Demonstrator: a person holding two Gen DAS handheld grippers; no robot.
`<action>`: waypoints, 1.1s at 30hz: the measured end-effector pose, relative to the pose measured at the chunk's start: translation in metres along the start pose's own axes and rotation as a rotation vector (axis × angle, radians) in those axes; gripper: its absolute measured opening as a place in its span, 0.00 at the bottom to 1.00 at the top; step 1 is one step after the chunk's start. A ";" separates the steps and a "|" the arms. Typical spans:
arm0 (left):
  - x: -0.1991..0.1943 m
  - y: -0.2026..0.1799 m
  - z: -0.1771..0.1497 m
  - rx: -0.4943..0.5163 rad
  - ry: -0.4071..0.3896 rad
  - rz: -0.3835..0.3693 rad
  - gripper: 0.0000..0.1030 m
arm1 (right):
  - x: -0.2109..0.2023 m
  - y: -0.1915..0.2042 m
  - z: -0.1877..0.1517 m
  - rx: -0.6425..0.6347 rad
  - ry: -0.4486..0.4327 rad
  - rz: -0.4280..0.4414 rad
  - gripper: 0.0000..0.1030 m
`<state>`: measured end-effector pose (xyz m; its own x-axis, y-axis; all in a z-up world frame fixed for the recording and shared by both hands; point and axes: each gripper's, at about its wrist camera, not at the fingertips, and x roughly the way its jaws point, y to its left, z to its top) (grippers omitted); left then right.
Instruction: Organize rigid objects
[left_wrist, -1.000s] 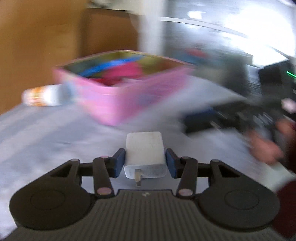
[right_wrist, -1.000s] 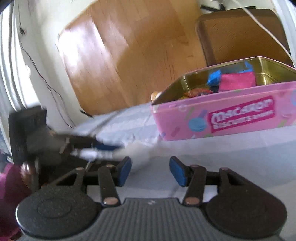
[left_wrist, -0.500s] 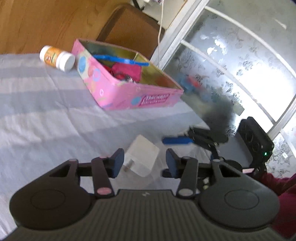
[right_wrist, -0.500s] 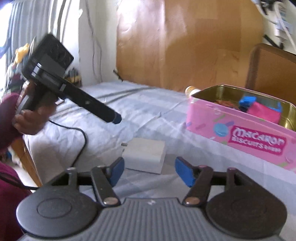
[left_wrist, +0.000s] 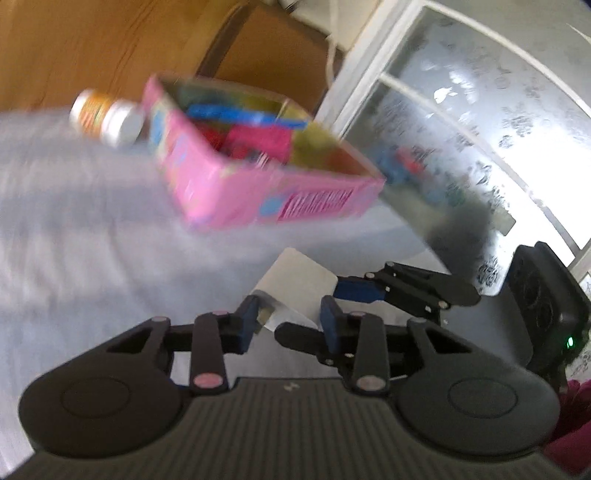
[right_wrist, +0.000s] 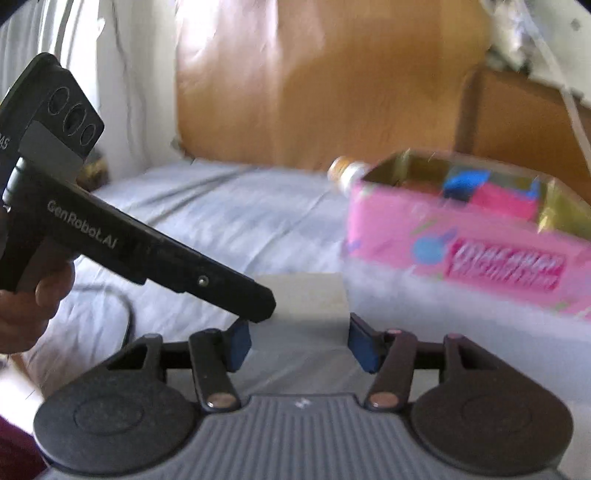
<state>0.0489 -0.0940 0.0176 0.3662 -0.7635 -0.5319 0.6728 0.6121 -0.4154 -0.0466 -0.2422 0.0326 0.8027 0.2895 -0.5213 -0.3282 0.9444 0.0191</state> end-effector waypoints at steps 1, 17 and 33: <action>0.001 -0.005 0.011 0.023 -0.018 0.000 0.39 | -0.004 -0.001 0.006 -0.015 -0.031 -0.031 0.52; 0.138 -0.032 0.125 0.096 -0.046 0.026 0.39 | 0.034 -0.134 0.057 0.046 -0.114 -0.311 0.53; 0.110 -0.069 0.100 0.208 -0.147 0.387 0.53 | 0.028 -0.129 0.029 0.160 -0.235 -0.457 0.68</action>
<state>0.1069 -0.2412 0.0613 0.6928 -0.5172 -0.5025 0.5778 0.8151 -0.0424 0.0326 -0.3512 0.0403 0.9419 -0.1466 -0.3024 0.1456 0.9890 -0.0260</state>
